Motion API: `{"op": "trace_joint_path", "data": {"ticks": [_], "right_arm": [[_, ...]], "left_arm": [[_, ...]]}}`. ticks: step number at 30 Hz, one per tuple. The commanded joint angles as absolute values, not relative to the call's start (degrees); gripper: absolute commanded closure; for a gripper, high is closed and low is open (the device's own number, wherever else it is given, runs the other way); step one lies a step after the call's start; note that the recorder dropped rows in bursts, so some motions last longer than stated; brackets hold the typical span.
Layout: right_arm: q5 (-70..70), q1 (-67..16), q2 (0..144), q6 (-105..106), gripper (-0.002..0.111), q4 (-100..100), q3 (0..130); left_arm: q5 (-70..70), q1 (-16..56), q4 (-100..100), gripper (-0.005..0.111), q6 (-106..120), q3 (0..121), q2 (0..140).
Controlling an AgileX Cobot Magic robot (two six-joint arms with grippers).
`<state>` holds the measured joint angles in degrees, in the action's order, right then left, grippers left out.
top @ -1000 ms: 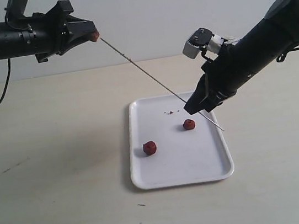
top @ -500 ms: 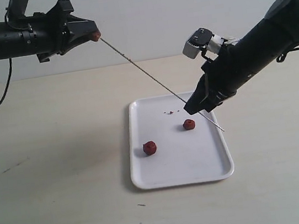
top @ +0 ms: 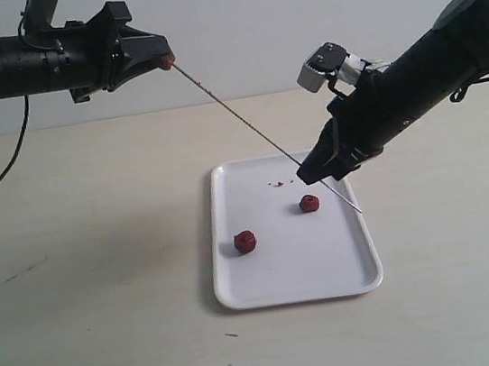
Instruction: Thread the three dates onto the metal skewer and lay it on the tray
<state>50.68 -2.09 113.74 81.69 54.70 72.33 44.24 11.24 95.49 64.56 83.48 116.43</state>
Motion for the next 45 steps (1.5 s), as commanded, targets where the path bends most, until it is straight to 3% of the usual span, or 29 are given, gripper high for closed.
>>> {"op": "trace_joint_path", "data": {"ticks": [1,16,37,42,45], "right_arm": [[51.0,-2.0,113.6,82.9,0.108,57.8,72.4],[51.0,-2.0,114.1,84.3,0.108,72.2,72.4],[51.3,-2.0,114.2,87.0,0.108,81.2,72.4],[52.8,-2.0,114.2,88.2,0.108,81.9,72.4],[52.8,-2.0,114.2,88.3,0.108,82.1,72.4]], "left_arm": [[45.6,11.6,94.8,0.077,64.4,83.4,115.8],[45.6,17.5,94.0,0.077,67.1,83.4,115.8],[46.3,17.9,93.2,0.077,70.2,83.4,115.8],[46.4,18.2,93.2,0.057,71.4,83.4,115.8],[46.3,18.5,93.2,0.051,71.7,83.4,115.8]]}}
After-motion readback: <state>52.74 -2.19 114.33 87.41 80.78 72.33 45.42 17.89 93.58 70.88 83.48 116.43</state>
